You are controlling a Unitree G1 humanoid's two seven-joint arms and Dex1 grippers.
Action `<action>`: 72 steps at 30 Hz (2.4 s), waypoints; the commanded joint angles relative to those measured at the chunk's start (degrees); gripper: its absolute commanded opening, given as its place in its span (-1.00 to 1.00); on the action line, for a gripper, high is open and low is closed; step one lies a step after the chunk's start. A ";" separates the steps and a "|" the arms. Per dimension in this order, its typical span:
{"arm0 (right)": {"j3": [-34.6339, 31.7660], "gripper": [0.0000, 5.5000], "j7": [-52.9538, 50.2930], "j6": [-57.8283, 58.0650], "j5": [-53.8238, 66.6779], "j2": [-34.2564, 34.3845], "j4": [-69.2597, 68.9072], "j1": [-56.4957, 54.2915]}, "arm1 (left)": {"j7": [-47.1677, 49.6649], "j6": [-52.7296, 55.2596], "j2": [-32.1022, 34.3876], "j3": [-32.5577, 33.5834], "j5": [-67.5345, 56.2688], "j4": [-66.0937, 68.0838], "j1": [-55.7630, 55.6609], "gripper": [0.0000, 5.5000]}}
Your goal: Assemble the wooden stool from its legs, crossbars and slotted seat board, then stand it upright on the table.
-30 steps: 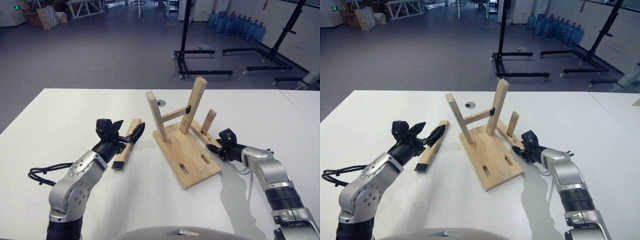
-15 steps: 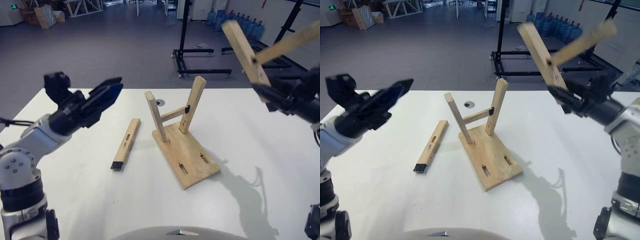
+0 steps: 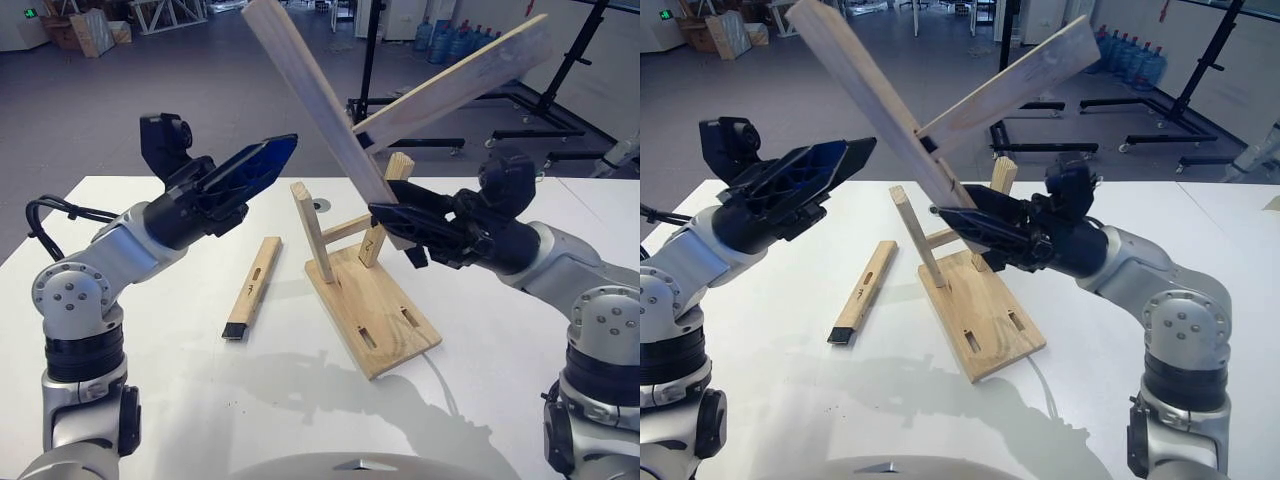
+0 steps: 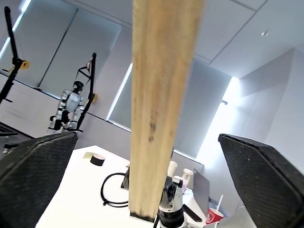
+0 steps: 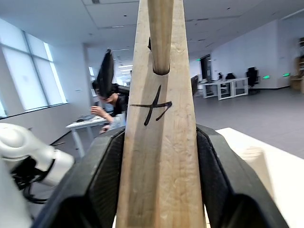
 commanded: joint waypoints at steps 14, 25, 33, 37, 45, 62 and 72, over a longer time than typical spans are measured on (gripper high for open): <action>7.68 -0.25 -5.06 -1.34 1.26 4.61 -1.48 1.29 | 8.43 -3.11 -1.60 -2.04 -11.37 2.44 -5.13 0.96; 8.69 -0.25 -4.93 -2.04 0.30 4.51 -1.23 1.86 | 10.62 -3.63 -2.49 -1.89 -13.05 4.10 -5.24 0.44; 9.23 -0.25 -4.89 -2.47 -0.34 4.56 -1.14 2.25 | 11.17 -3.36 -2.94 -1.61 -13.69 4.57 -5.44 -0.01; 8.78 -0.25 -5.03 -2.60 0.08 4.52 -0.79 2.15 | 11.08 -3.01 -2.78 -1.83 -13.44 4.37 -4.97 -0.13; 8.83 -0.12 -5.32 -2.17 0.78 4.25 -0.56 2.07 | 9.49 -3.31 -2.77 -1.81 -8.11 5.00 -4.32 -0.16; -3.60 0.96 4.71 -4.71 -14.29 -14.29 0.85 17.18 | 1.54 -3.89 -1.12 -1.59 11.36 2.84 -2.79 -0.26; 18.13 0.96 4.55 -25.95 -63.64 -20.71 29.69 14.09 | -0.37 -5.58 -1.44 0.53 15.72 -5.50 2.76 -0.26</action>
